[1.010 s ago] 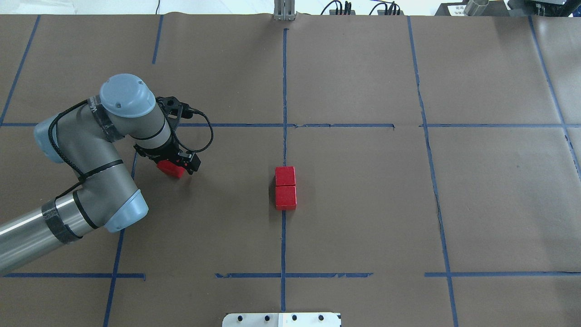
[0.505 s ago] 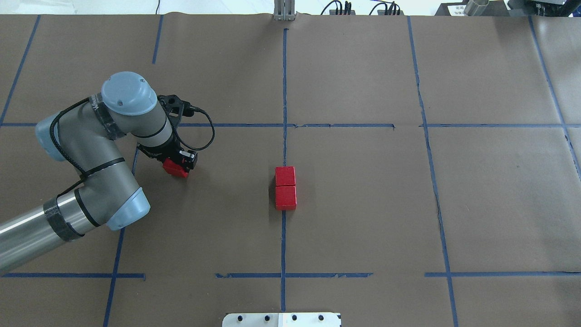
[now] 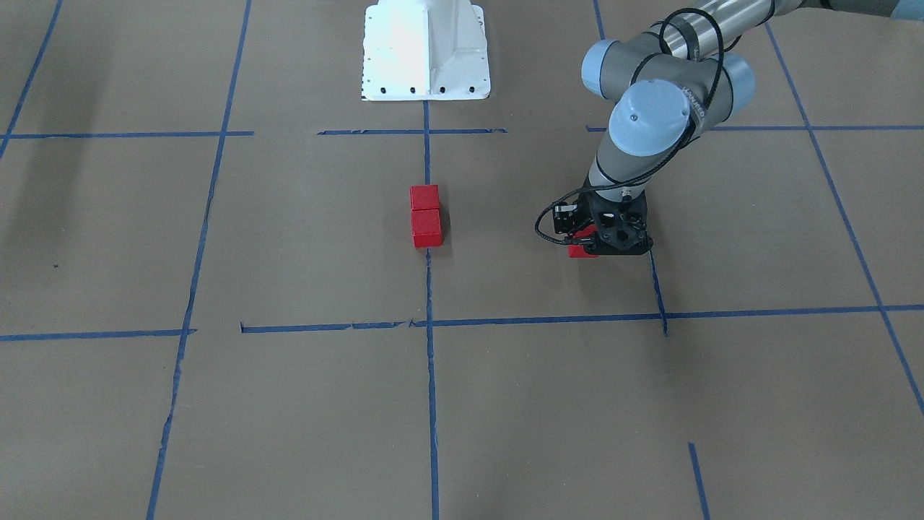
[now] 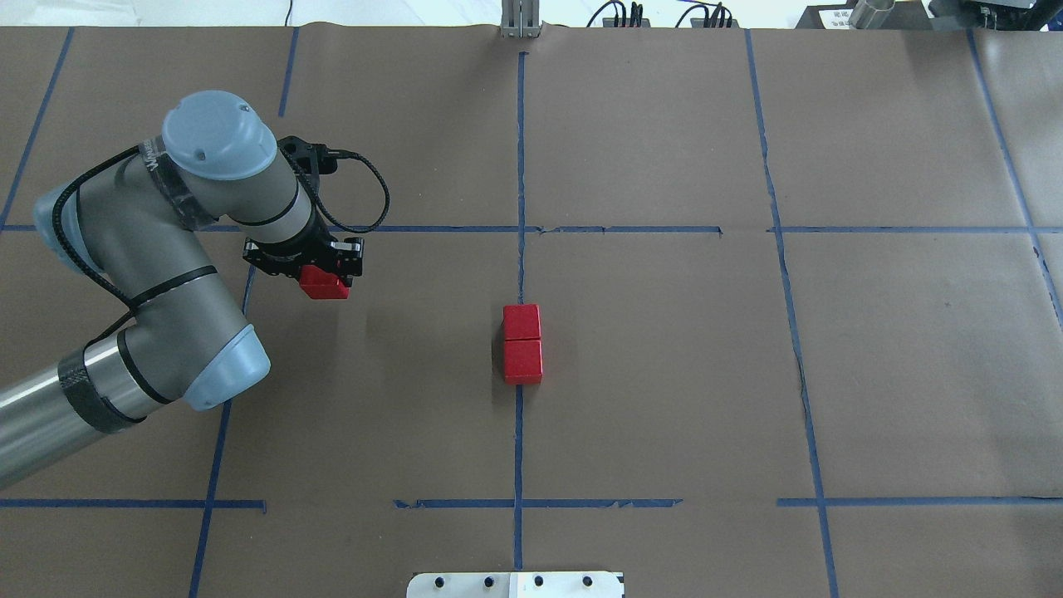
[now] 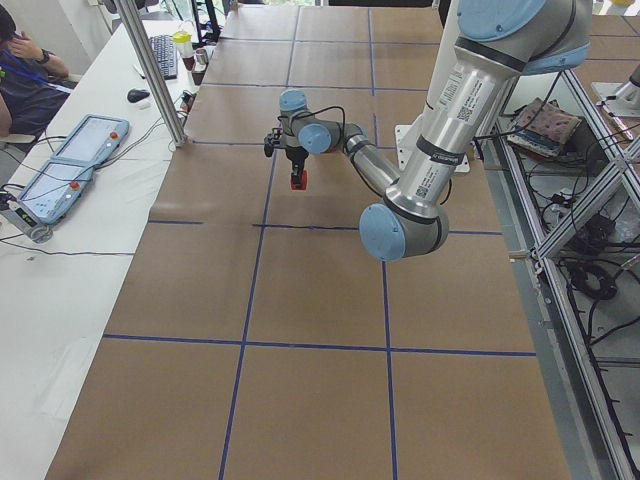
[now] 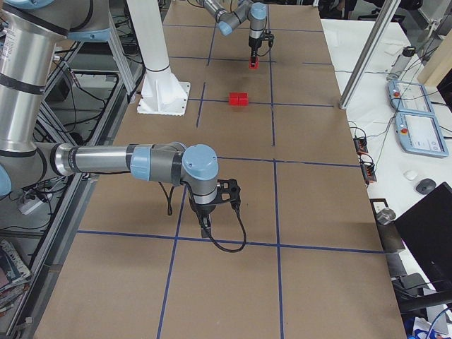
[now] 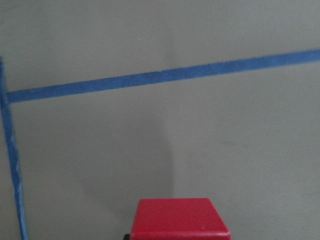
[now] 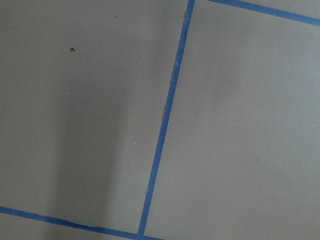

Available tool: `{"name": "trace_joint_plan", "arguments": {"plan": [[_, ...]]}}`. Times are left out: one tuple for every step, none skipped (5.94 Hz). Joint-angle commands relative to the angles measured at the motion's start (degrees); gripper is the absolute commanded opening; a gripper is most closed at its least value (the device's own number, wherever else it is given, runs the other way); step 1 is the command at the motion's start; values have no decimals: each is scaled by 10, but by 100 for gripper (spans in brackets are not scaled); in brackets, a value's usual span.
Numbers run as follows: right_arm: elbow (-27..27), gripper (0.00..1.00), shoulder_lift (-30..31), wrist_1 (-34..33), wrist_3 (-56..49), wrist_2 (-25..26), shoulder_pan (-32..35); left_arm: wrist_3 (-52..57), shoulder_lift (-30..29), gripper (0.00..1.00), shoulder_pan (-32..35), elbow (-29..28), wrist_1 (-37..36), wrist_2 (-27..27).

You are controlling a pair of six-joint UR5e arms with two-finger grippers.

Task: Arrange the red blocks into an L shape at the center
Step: 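Carry the cube with the left gripper beside the farther stacked cube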

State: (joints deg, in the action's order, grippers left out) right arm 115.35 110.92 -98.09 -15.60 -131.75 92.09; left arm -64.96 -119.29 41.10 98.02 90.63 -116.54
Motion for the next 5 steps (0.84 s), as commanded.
{"name": "trace_joint_plan", "arguments": {"plan": [[1,100,0,0,0,0,0,-388,-45,27,-15,23,-11,66],[1,100,0,0,0,0,0,-515,-59,27,-49,15,-12,76],[1,100,0,0,0,1,0,-680,-86,27,-58,-2,-12,87],[1,100,0,0,0,1,0,-799,-110,27,-59,-25,-12,85],[1,100,-1,0,0,1,0,-865,-154,27,-64,-87,-12,86]]}}
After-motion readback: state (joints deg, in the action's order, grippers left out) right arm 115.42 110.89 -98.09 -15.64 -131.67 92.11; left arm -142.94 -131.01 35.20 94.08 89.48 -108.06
